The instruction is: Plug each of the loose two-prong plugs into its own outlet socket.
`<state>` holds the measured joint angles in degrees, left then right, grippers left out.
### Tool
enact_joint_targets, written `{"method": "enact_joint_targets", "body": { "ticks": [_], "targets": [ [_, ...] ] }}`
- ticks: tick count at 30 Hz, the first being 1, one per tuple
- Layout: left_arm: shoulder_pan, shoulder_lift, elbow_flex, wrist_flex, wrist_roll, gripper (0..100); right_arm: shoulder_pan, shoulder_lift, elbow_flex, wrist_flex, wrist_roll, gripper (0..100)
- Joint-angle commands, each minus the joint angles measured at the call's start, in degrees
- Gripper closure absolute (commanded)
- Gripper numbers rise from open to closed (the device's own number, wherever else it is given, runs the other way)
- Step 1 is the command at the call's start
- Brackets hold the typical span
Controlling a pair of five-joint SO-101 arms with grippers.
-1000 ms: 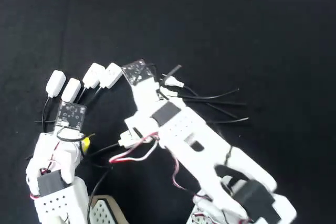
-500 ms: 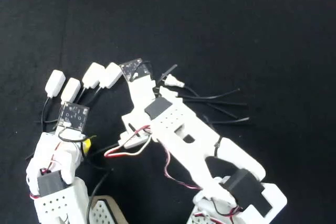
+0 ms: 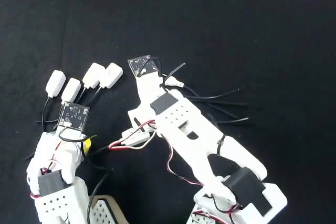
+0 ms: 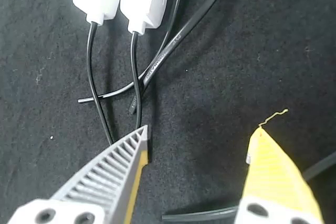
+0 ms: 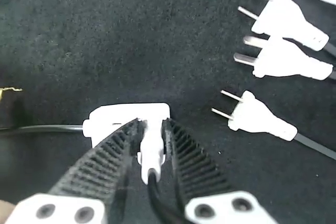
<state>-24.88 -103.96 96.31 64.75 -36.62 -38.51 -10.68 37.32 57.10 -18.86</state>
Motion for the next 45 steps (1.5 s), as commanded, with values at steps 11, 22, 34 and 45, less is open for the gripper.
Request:
{"method": "enact_joint_targets", "body": {
  "ticks": [11, 22, 34, 45],
  "targets": [
    [0.7, -0.3, 1.0, 0.3, -0.4, 70, -3.4, 0.1, 5.5, -6.6, -2.0, 98.7],
    [0.7, -0.3, 1.0, 0.3, -0.4, 70, -3.6, 11.4, 4.2, -8.4, -0.2, 98.7],
    [0.7, -0.3, 1.0, 0.2, -0.5, 70, -3.4, 8.5, 1.8, 4.7, 1.4, 98.7],
    [0.7, -0.3, 1.0, 0.0, -0.5, 70, 1.1, 7.6, 2.0, 12.0, 4.8, 98.7]
  ]
}}
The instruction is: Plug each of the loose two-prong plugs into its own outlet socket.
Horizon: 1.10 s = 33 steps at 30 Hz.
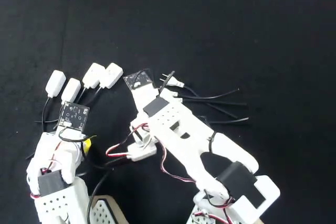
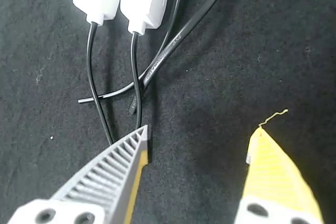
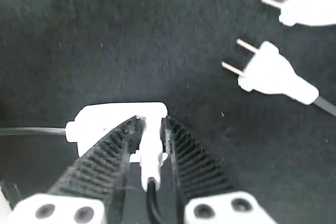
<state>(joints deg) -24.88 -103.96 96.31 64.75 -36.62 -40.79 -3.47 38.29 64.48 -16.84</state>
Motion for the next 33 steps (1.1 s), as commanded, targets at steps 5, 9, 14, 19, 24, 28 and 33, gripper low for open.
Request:
{"method": "enact_joint_targets", "body": {
  "ticks": [5, 9, 14, 19, 24, 28, 33],
  "targets": [
    [0.7, -0.3, 1.0, -0.1, -0.5, 70, 11.7, 0.4, 0.8, 5.4, 9.2, 98.7],
    [0.7, -0.3, 1.0, -0.2, -0.5, 70, 18.5, -1.2, 0.9, 6.8, 13.1, 98.7],
    [0.7, -0.3, 1.0, -0.2, -0.5, 70, 29.3, -6.5, 1.1, 9.9, 19.1, 98.7],
    [0.7, -0.3, 1.0, -0.2, -0.5, 70, 41.9, -10.2, 3.0, 10.3, 26.8, 98.7],
    [0.7, -0.3, 1.0, -0.1, -0.5, 70, 59.3, -10.9, 2.9, 6.2, 37.6, 98.7],
    [0.7, -0.3, 1.0, 0.0, -0.5, 70, 72.8, -10.5, 2.9, -2.5, 46.9, 98.7],
    [0.7, -0.3, 1.0, 0.1, -0.5, 70, 85.4, -10.4, 2.8, -16.6, 53.5, 98.7]
  ]
}}
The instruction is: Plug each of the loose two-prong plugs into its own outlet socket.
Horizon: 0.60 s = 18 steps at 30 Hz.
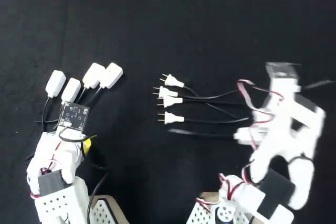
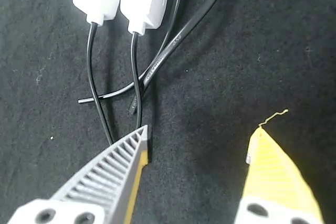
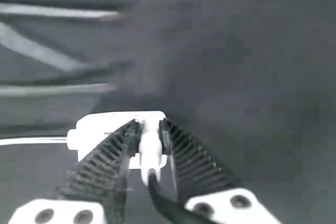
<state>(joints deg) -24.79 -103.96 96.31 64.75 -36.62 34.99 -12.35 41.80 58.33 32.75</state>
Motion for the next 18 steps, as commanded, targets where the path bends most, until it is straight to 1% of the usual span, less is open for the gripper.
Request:
{"method": "enact_joint_targets", "body": {
  "ticks": [1, 4, 7, 14, 18],
  "targets": [
    [0.7, -0.3, 1.0, 0.1, -0.5, 70, 11.4, -1.5, -0.8, -13.9, 3.8, 98.7],
    [0.7, -0.3, 1.0, 0.2, -0.5, 70, 16.4, -1.5, -1.0, -23.3, 3.7, 98.7],
    [0.7, -0.3, 1.0, 0.2, -0.5, 70, 19.2, -1.5, -1.0, -26.7, 4.0, 98.6],
    [0.7, -0.3, 1.0, 0.2, -0.5, 70, 20.3, -1.2, -0.9, -33.2, 4.1, 98.5],
    [0.7, -0.3, 1.0, 0.2, -0.5, 70, 20.3, 4.0, -2.1, -39.8, 4.1, 98.4]
  ]
}}
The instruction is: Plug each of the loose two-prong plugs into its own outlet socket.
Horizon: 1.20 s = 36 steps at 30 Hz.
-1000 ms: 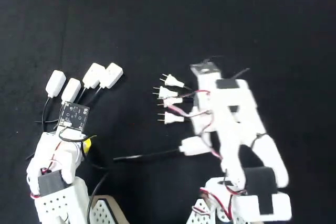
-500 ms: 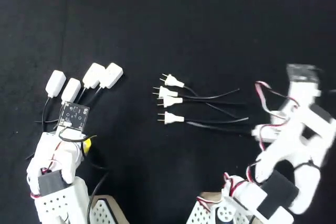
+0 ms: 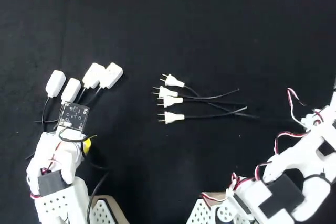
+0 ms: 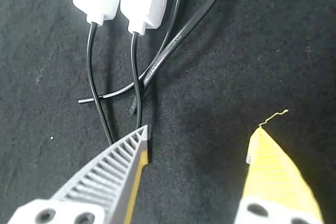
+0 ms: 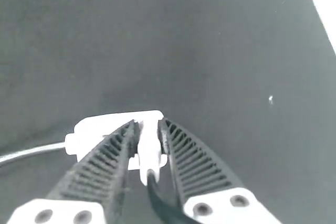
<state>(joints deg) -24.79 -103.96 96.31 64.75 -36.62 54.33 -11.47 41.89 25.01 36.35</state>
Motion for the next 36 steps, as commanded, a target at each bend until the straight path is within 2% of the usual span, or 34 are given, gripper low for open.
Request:
{"method": "enact_joint_targets", "body": {
  "ticks": [1, 8, 13, 21, 27, 33, 36],
  "targets": [
    [0.7, -0.3, 1.0, 0.2, -0.5, 70, 1.0, 5.1, -3.1, -7.6, 0.5, 98.5],
    [0.7, -0.3, 1.0, 0.2, -0.5, 70, 2.5, 20.1, -15.4, -8.6, 0.1, 98.5],
    [0.8, -0.3, 1.0, 0.2, -0.5, 70, 3.8, 24.7, -17.9, -8.5, 0.1, 98.5],
    [0.8, -0.3, 1.0, 0.1, -0.5, 70, 3.7, 24.6, -15.7, -8.5, -0.2, 98.3],
    [0.7, -0.3, 1.0, 0.1, -0.5, 70, 3.9, 21.1, -16.6, -8.0, -6.4, 98.6],
    [0.8, -0.3, 1.0, 0.1, -0.5, 70, 3.3, 10.7, -16.8, 4.7, -7.9, 98.6],
    [0.8, -0.3, 1.0, 0.1, -0.5, 70, 3.3, 7.0, -16.6, 6.8, -7.9, 98.6]
  ]
}}
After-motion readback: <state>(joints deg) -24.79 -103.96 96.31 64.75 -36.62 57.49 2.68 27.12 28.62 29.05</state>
